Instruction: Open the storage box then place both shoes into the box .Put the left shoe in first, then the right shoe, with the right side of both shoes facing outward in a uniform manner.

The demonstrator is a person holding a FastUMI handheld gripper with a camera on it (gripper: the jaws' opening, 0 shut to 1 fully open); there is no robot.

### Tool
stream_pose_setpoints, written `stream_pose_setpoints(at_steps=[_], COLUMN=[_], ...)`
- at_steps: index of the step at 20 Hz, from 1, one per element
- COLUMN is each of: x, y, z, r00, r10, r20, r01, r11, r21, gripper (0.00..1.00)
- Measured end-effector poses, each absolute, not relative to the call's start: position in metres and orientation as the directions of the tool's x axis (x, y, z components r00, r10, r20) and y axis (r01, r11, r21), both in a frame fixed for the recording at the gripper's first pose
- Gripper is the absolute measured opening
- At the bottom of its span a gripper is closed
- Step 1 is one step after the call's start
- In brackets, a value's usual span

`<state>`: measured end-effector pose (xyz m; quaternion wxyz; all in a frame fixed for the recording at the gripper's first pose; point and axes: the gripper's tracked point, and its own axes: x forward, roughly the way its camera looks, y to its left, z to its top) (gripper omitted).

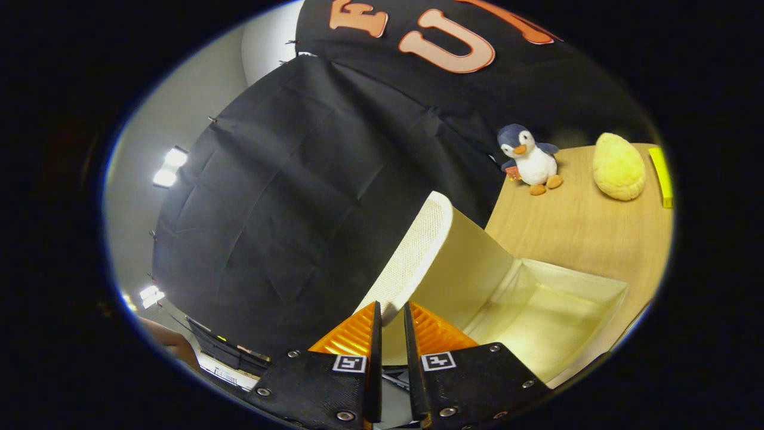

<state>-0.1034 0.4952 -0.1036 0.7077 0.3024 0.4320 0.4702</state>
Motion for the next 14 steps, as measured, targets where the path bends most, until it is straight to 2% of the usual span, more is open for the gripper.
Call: stream_pose_setpoints(at_steps=[5,7,8,12,14], x=[-0.087,-0.092,-0.096,-0.090,-0.084], y=[0.557,0.567,0.567,0.540,0.506], z=[-0.094,-0.086,-0.084,-0.098,-0.117], r00=[0.209,0.197,0.201,0.266,0.311], r10=[0.926,0.929,0.927,0.881,0.841], r20=[-0.315,-0.314,-0.317,-0.391,-0.443], r01=[-0.432,-0.454,-0.473,-0.525,-0.536], r11=[0.377,0.370,0.376,0.473,0.540], r21=[0.819,0.810,0.797,0.708,0.649], gripper=[0.19,0.38,0.56,0.80,0.83])
